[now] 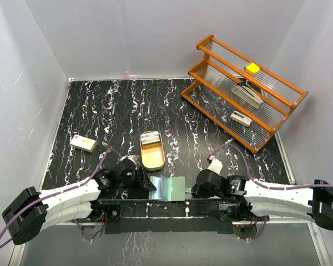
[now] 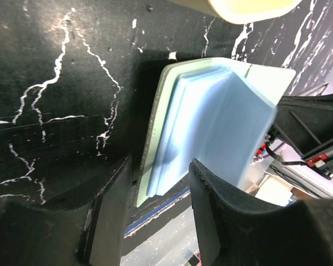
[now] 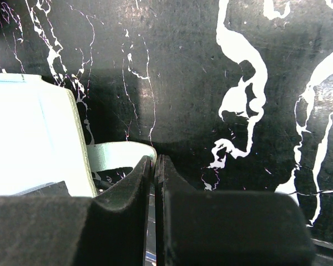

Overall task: Put the credit cards into the card holder
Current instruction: Open the card holder at the center of the board.

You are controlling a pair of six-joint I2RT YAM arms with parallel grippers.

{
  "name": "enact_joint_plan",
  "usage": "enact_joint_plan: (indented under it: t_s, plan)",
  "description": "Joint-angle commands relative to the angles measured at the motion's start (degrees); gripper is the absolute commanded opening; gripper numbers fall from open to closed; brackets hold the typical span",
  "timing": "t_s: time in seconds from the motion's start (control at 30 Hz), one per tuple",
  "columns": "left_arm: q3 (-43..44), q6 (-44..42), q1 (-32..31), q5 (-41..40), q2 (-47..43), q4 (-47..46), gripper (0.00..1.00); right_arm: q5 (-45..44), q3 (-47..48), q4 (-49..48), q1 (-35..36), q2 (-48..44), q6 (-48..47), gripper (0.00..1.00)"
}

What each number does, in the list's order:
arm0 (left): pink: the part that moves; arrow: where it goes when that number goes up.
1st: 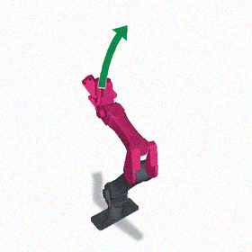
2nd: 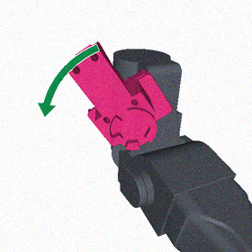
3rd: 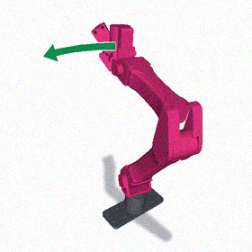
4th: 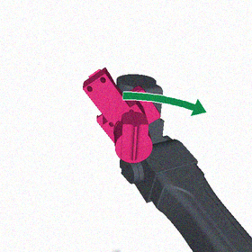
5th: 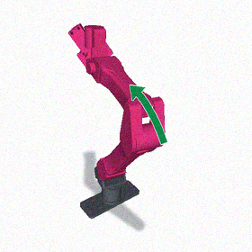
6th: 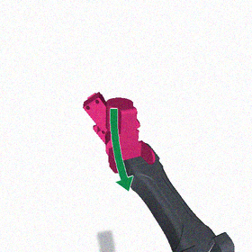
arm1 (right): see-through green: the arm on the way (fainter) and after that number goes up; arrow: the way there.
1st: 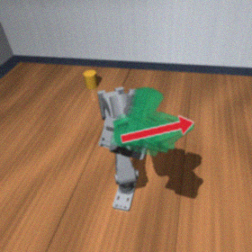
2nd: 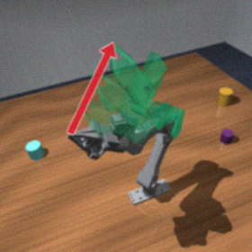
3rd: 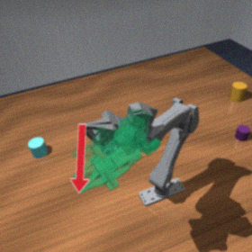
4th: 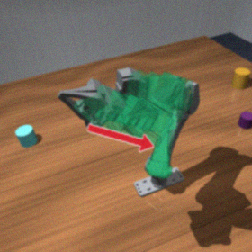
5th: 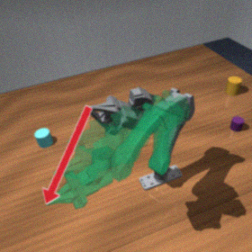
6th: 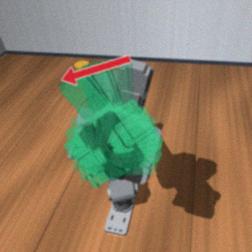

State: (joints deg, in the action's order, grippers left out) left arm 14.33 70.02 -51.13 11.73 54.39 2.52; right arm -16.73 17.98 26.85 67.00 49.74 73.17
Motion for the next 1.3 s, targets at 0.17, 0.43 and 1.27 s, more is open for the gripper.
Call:
enact_joint_plan:
  t_s: [0.17, 0.43, 1.27]
  plan:
    - [-2.1, 3.4, -0.2, 3.4, -0.6, -11.2, 0.34, -0.5, -1.0, -1.4, 0.0, -0.3, 0.2, 0.0]
    - [-1.1, 3.3, -0.2, 2.9, -5.4, -9.3, 0.0, -0.1, 3.4, 1.8, 0.0, -0.6, 0.1, 0.14]
    - [4.9, -4.3, -0.2, 1.3, -4.0, 2.1, 0.0, 10.6, 27.7, -10.0, 0.0, 18.8, -14.4, 0.38]
